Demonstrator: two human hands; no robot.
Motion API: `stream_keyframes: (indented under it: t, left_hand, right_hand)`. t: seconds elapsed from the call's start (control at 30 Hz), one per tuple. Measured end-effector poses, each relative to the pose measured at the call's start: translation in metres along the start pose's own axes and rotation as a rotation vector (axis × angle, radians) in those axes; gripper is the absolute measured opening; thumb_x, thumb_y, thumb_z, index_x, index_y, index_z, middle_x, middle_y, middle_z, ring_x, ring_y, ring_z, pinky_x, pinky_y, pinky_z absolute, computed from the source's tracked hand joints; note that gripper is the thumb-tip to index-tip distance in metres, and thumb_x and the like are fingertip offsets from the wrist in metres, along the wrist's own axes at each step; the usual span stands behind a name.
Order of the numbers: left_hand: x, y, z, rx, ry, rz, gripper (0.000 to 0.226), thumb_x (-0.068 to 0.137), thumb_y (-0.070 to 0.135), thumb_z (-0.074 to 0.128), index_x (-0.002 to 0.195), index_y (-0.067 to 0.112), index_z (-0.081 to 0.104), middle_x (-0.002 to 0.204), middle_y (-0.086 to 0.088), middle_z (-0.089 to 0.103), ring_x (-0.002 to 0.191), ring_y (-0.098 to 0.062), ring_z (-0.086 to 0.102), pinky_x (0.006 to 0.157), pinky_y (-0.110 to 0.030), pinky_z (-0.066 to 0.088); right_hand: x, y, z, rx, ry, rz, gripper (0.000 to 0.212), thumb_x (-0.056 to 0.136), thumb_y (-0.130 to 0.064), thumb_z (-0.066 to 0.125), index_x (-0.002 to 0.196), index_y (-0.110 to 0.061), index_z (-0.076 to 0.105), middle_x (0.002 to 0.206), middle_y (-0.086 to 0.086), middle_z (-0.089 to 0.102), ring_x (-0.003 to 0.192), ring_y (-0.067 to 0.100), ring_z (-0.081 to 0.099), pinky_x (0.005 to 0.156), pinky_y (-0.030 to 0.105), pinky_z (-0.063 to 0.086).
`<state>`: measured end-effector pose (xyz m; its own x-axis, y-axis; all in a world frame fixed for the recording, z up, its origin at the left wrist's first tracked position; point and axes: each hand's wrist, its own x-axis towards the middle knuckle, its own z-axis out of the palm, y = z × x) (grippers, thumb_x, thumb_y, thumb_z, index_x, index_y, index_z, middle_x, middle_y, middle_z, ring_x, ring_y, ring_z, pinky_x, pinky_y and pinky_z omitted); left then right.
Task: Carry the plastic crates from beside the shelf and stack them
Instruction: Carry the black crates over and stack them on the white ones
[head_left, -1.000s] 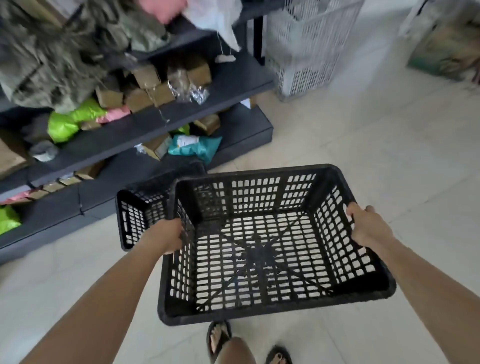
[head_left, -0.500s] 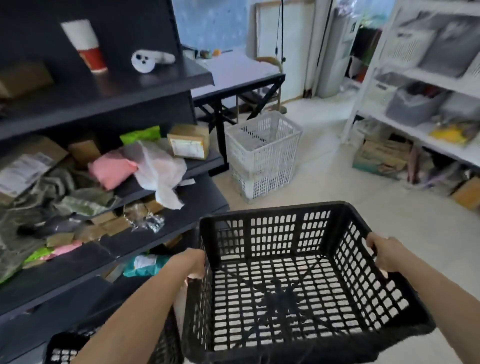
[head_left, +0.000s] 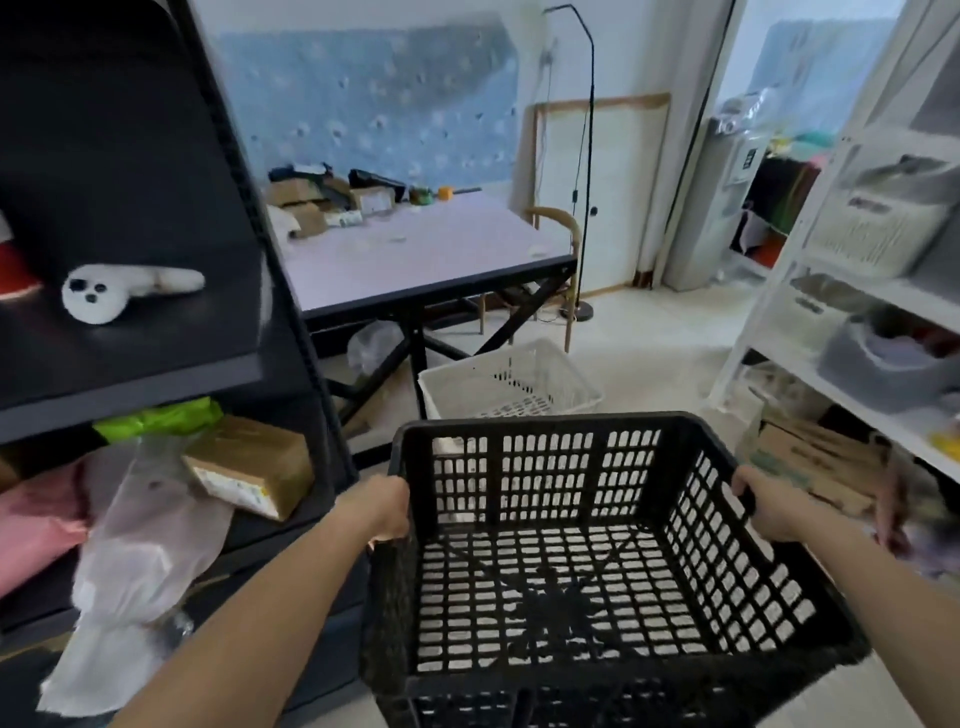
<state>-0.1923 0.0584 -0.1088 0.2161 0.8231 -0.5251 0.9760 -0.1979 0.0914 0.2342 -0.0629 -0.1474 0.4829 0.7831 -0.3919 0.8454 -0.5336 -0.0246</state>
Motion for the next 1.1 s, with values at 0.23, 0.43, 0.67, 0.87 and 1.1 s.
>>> stream_keyframes:
  t: [0.23,0.43,0.67,0.87,1.1]
  left_hand:
    - [0.141,0.036,-0.084,-0.080,0.075,-0.052,0.016,0.082,0.014,0.058,0.097,0.010,0.064,0.099,-0.009,0.063,0.081,-0.026,0.064,0.074,-0.035,0.058]
    - [0.295,0.031,-0.130,-0.123,0.154,-0.109,0.022,0.074,0.014,0.062,0.061,0.025,0.048,0.086,-0.004,0.065,0.083,-0.026,0.066,0.076,-0.039,0.059]
    - [0.409,0.035,-0.164,-0.161,0.172,-0.243,0.029,0.075,0.014,0.065,0.062,0.026,0.042,0.085,-0.004,0.063,0.084,-0.027,0.063,0.076,-0.041,0.058]
    - [0.467,0.048,-0.169,-0.174,0.161,-0.342,0.012,0.082,0.015,0.058,0.077,0.020,0.049,0.086,-0.002,0.055,0.091,-0.030,0.062,0.074,-0.037,0.053]
    - [0.510,0.055,-0.166,-0.186,0.107,-0.401,0.007,0.087,0.018,0.056,0.085,0.018,0.050,0.094,-0.006,0.058,0.094,-0.031,0.062,0.069,-0.034,0.048]
  right_hand:
    - [0.200,-0.037,-0.112,-0.020,0.065,-0.155,0.040,0.072,0.001,0.055,0.097,-0.021,0.033,0.100,0.017,0.061,0.080,0.028,0.054,0.063,0.030,0.040]
    - [0.351,-0.100,-0.162,-0.029,0.056,-0.215,0.043,0.072,0.001,0.057,0.099,-0.021,0.032,0.094,0.015,0.055,0.079,0.028,0.050,0.066,0.028,0.038]
    - [0.506,-0.158,-0.196,-0.016,-0.039,-0.294,0.057,0.064,0.002,0.072,0.098,-0.020,0.032,0.097,0.020,0.057,0.080,0.031,0.055,0.064,0.032,0.043]
    - [0.600,-0.192,-0.194,-0.061,-0.073,-0.432,0.038,0.077,0.001,0.055,0.098,-0.018,0.029,0.088,0.016,0.052,0.075,0.030,0.049,0.063,0.031,0.037]
    - [0.655,-0.204,-0.184,-0.099,-0.104,-0.501,0.036,0.075,0.001,0.055,0.097,-0.017,0.033,0.089,0.014,0.050,0.076,0.030,0.050,0.067,0.034,0.043]
